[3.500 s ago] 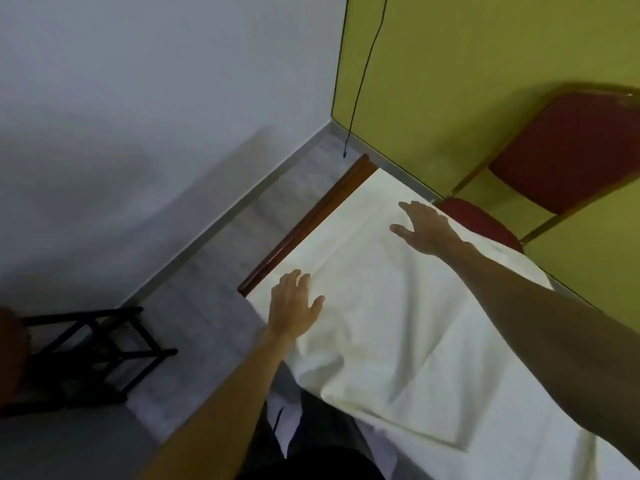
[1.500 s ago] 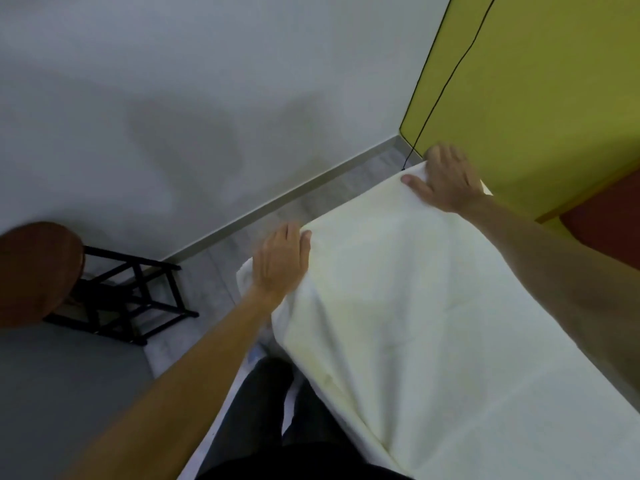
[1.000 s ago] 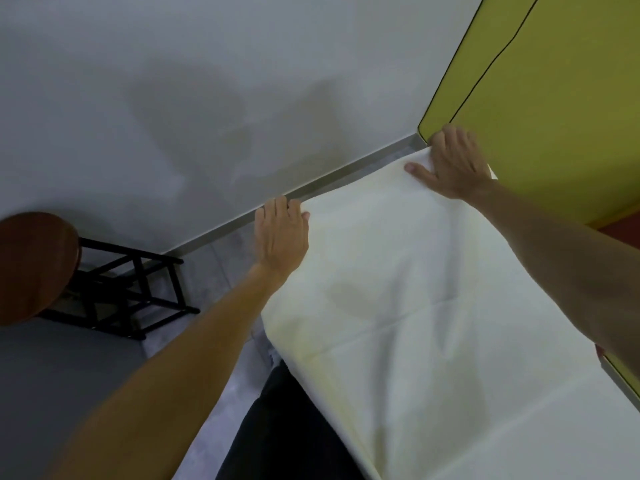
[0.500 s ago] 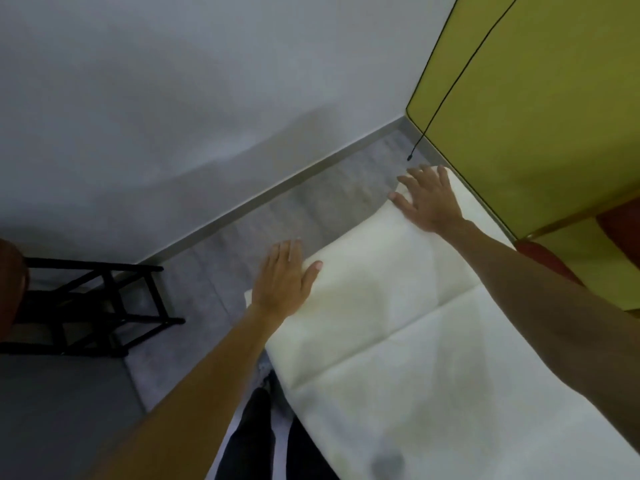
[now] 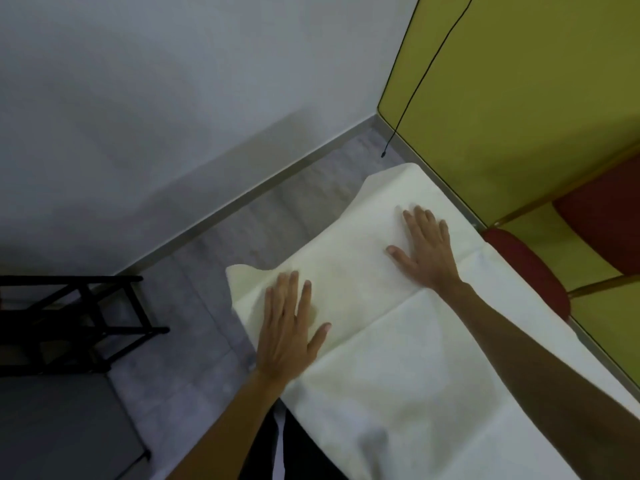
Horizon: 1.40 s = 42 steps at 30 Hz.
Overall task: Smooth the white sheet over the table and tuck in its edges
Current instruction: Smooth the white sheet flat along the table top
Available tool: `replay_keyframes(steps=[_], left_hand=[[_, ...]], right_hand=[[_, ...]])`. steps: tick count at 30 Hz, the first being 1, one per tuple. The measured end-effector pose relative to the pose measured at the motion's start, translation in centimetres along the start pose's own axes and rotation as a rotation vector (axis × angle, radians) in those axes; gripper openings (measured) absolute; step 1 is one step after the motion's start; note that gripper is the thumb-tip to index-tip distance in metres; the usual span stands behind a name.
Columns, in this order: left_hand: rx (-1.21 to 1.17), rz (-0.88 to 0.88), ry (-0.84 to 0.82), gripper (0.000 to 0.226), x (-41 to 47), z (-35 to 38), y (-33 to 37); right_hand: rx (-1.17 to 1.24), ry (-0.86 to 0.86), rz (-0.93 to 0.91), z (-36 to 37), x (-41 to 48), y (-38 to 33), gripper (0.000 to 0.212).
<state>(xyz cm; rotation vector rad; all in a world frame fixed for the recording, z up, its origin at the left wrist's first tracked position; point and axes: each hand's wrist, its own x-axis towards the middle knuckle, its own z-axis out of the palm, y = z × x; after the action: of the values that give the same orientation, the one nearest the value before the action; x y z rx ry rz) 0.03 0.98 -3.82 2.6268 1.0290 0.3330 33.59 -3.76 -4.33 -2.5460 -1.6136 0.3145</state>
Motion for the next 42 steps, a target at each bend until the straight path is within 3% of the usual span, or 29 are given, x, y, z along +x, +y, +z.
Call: replay_keyframes(steps=[7,14,20,29,33,36,39,42], left_hand=[[0.051,-0.065,-0.124,0.097,-2.6,2.1,3.8],[0.149,-0.103,-0.192,0.069,-1.6,2.9,4.5],[0.11,-0.021,-0.146,0.056,0.0,2.9,4.3],[0.146,0.005,-0.06,0.053,2.4,0.2,2.2],[0.114,-0.057,-0.117,0.054,2.8,0.2,2.0],[0.128,-0.063,-0.171,0.065,3.1,0.7,1.1],[0.139,-0.057,-0.16,0.08,3.4,0.6,0.3],[0.15,-0.083,-0.158,0.088,3.7,0.5,-1.1]], right_hand=[[-0.1,-0.05,-0.062,0.9,-5.3,1.9,0.09],[-0.051,0.027,-0.121,1.7,-4.2,2.2,0.06],[0.045,0.126,-0.242,1.8,-3.2,2.0,0.051],[0.053,0.17,-0.266,-1.7,0.2,0.1,0.055],[0.025,0.103,-0.201,-1.5,0.7,-0.1,0.058],[0.007,-0.051,-0.126,-0.9,1.1,-0.1,0.077],[0.035,-0.053,0.031,-1.0,2.0,-0.5,0.08],[0.04,-0.095,0.062,-0.6,2.5,-0.7,0.084]])
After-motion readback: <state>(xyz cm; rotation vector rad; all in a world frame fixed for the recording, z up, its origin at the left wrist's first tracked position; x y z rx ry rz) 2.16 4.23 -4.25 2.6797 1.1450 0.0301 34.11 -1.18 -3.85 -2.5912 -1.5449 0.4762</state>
